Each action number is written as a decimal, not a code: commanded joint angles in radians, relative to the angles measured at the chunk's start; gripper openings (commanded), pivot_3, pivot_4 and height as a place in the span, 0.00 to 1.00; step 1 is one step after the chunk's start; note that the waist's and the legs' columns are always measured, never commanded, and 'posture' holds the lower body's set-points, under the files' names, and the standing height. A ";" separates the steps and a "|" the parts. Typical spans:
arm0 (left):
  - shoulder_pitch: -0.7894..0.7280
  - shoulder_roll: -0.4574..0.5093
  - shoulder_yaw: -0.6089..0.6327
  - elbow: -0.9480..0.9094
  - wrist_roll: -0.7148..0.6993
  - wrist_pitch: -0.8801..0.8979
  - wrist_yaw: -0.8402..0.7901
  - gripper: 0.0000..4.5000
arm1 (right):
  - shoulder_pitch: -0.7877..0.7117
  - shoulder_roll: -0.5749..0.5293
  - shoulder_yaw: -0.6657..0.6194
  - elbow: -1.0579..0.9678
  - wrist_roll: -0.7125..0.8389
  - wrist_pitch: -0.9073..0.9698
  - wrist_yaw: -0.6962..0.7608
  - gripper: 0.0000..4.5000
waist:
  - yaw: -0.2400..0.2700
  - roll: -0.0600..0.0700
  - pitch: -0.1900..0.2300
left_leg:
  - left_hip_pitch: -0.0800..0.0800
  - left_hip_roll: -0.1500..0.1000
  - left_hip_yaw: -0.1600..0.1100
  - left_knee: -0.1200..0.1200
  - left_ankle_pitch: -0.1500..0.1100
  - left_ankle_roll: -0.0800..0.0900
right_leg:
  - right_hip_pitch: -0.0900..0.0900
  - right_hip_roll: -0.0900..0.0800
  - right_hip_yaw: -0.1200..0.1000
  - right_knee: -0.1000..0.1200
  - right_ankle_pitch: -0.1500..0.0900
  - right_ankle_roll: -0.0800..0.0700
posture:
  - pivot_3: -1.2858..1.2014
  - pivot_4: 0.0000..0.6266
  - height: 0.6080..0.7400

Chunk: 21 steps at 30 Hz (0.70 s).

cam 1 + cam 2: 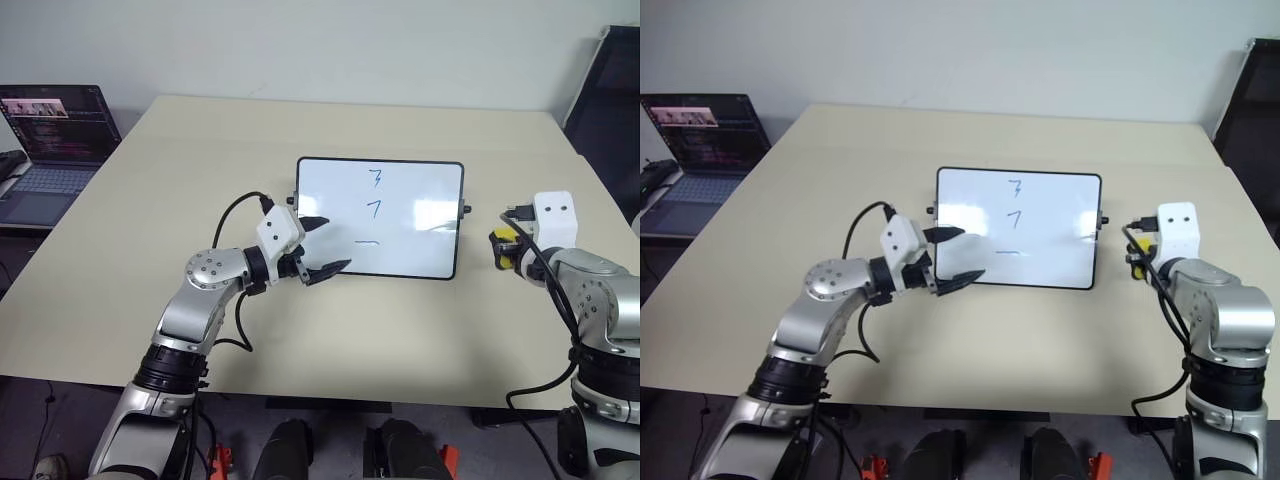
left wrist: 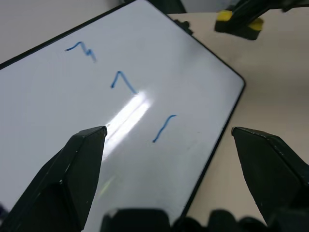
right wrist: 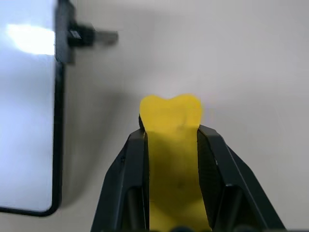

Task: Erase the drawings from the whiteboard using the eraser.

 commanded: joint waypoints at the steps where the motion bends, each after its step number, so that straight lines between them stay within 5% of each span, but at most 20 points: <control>1: 0.023 -0.032 0.018 -0.074 0.030 0.027 0.102 1.00 | -0.025 -0.026 0.032 -0.053 -0.032 -0.092 -0.001 0.22 | 0.000 0.000 0.000 | 0.000 0.000 0.000 0.000 0.000 0.000 | 0.000 0.000 0.000 0.000 0.000 0.000 | 0.52 0.24 1.00; 9: 0.057 -0.104 0.048 -0.130 0.081 0.120 0.301 1.00 | -0.204 0.080 0.102 0.029 -0.065 -0.232 -0.039 0.22 | 0.000 0.000 0.000 | 0.000 0.000 -0.001 0.001 0.000 0.000 | 0.000 0.000 0.000 0.002 0.000 0.000 | 0.52 0.24 1.00; 21: 0.071 -0.113 0.046 -0.153 0.094 0.144 0.351 1.00 | -0.378 0.166 0.239 0.245 -0.113 -0.432 0.009 0.22 | 0.001 0.000 0.000 | 0.000 0.000 0.000 0.001 0.000 0.000 | 0.000 -0.001 0.000 0.001 0.001 0.000 | 0.52 0.24 1.00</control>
